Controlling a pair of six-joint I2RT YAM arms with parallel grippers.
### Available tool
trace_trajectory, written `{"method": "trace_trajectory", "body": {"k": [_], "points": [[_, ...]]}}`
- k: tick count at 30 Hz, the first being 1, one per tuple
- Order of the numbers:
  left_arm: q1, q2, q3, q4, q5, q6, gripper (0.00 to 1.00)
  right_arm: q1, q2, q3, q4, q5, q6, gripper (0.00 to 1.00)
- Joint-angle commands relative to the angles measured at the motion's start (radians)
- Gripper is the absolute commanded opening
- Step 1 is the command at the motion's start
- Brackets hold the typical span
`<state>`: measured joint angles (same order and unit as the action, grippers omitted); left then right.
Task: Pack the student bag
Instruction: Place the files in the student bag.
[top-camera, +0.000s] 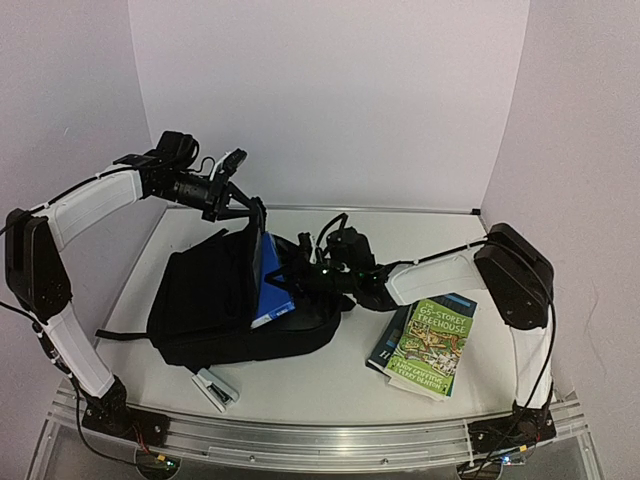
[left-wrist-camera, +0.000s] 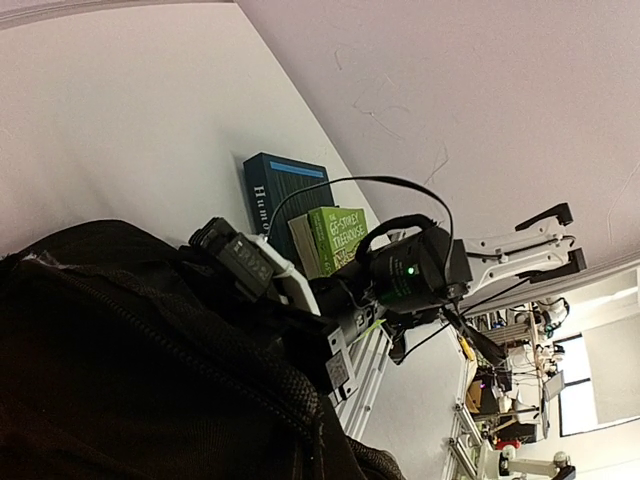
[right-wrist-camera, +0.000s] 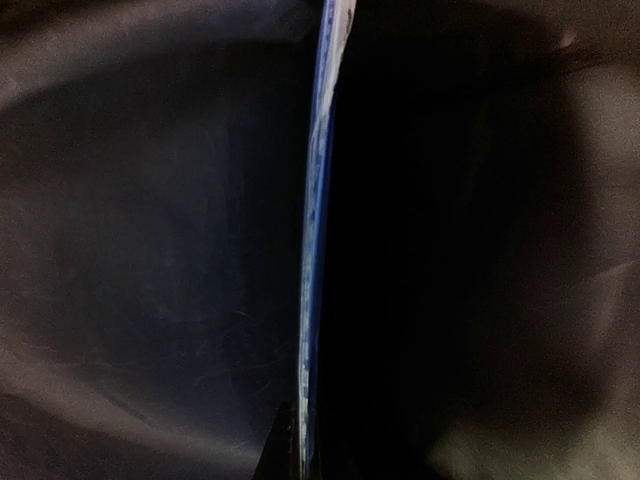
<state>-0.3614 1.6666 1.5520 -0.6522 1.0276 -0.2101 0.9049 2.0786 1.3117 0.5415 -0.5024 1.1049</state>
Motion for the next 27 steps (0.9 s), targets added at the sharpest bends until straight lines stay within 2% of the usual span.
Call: {"method": "trace_trajectory", "body": {"k": [1, 6, 14, 18, 20, 24, 27], "points": [[-0.009, -0.014, 0.050, 0.102, 0.057, -0.010, 0.00, 0.032, 0.042, 0.032, 0.229, 0.044, 0.066, 0.00], [-0.008, -0.014, 0.036, 0.137, 0.075, -0.030, 0.00, 0.067, 0.141, 0.122, 0.304, 0.081, 0.110, 0.00], [-0.008, -0.012, 0.020, 0.162, 0.088, -0.043, 0.00, 0.099, 0.320, 0.309, 0.268, 0.094, 0.105, 0.02], [-0.009, -0.009, 0.012, 0.167, 0.087, -0.044, 0.00, 0.109, 0.353, 0.374, 0.164, 0.125, 0.045, 0.14], [-0.008, -0.012, 0.010, 0.163, 0.082, -0.040, 0.00, 0.110, 0.342, 0.375, 0.117, 0.149, 0.006, 0.24], [0.003, -0.022, 0.004, 0.149, 0.056, -0.037, 0.00, 0.110, 0.271, 0.340, 0.034, 0.208, -0.075, 0.52], [0.020, -0.030, -0.001, 0.132, 0.031, -0.038, 0.00, 0.110, 0.194, 0.301, -0.037, 0.251, -0.137, 0.64]]}}
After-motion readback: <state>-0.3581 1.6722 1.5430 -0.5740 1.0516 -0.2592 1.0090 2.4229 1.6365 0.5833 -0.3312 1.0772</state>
